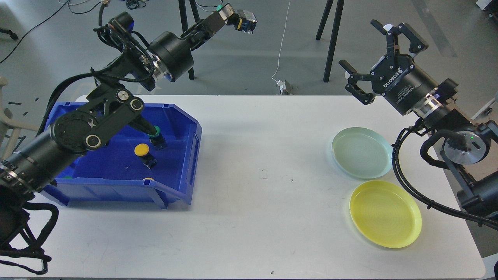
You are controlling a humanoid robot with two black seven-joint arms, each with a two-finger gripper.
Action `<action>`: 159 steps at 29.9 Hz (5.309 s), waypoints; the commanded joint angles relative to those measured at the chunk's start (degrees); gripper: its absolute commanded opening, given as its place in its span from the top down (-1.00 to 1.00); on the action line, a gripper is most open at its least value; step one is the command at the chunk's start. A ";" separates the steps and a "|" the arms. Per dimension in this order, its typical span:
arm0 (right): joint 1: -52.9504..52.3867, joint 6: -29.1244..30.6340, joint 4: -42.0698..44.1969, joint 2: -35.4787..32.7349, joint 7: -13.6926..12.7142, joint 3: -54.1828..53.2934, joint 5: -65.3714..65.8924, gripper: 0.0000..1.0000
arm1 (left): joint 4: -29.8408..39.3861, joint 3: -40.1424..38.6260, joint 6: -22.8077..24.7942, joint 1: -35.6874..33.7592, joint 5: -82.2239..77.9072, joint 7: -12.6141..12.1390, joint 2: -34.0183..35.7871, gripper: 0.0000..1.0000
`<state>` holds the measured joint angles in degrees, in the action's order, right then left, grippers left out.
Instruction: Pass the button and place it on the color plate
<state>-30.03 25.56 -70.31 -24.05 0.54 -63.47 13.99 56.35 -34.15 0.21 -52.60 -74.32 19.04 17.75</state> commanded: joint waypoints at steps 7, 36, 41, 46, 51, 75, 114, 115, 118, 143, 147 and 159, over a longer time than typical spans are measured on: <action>-0.90 -3.50 1.13 8.05 0.08 2.30 6.05 -0.84 | -0.01 1.90 -0.21 0.57 0.32 -0.50 -6.24 0.47; -7.67 -3.06 7.99 14.56 -0.19 6.78 6.14 0.48 | 0.69 1.99 -0.03 0.39 0.06 -0.67 -7.20 0.46; -7.58 -3.06 7.99 14.65 -0.19 6.78 6.14 0.71 | 0.69 2.07 0.05 0.48 0.06 -0.58 -7.20 0.44; -7.76 -3.15 7.99 14.56 -0.19 6.78 6.14 0.72 | 0.69 1.99 0.32 0.48 0.06 -0.58 -7.20 0.14; -7.58 -3.15 7.73 14.38 -0.19 6.78 6.05 0.71 | 0.69 1.90 0.14 0.48 0.14 -0.32 -7.12 -0.27; 5.95 -2.89 9.30 -13.56 -1.42 11.51 5.96 0.69 | -0.18 -3.73 0.49 0.48 32.03 4.78 -6.06 -0.98; 0.24 -2.36 31.64 -3.11 -3.61 18.91 5.00 -0.73 | -10.12 -17.35 8.23 -0.31 57.80 -1.37 -4.39 -0.99; 0.06 -2.10 31.46 -3.19 -3.53 18.56 4.91 -0.79 | -10.12 -17.35 8.14 -0.40 57.63 -1.37 -4.22 -0.99; -0.73 0.70 30.93 -3.98 -3.26 14.88 4.30 -0.88 | -9.50 -16.91 8.05 -0.40 57.19 -1.46 -2.73 -0.99; -7.41 2.44 26.01 -1.70 -0.63 -8.16 -9.85 -0.97 | 11.68 7.34 13.15 1.80 -13.63 -0.93 29.62 -0.97; -7.32 2.44 25.75 -1.70 -0.71 -7.99 -12.14 -0.97 | 11.51 15.07 12.98 0.92 -23.74 -0.93 29.80 -0.90; -6.97 2.44 24.69 -0.47 -0.54 -7.11 -12.05 -0.97 | 4.22 24.30 12.89 1.80 -40.02 -0.76 25.06 -0.73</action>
<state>-37.01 28.01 -45.61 -25.00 -0.03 -70.60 1.86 62.52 -11.84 13.06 -50.96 -114.31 18.13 44.31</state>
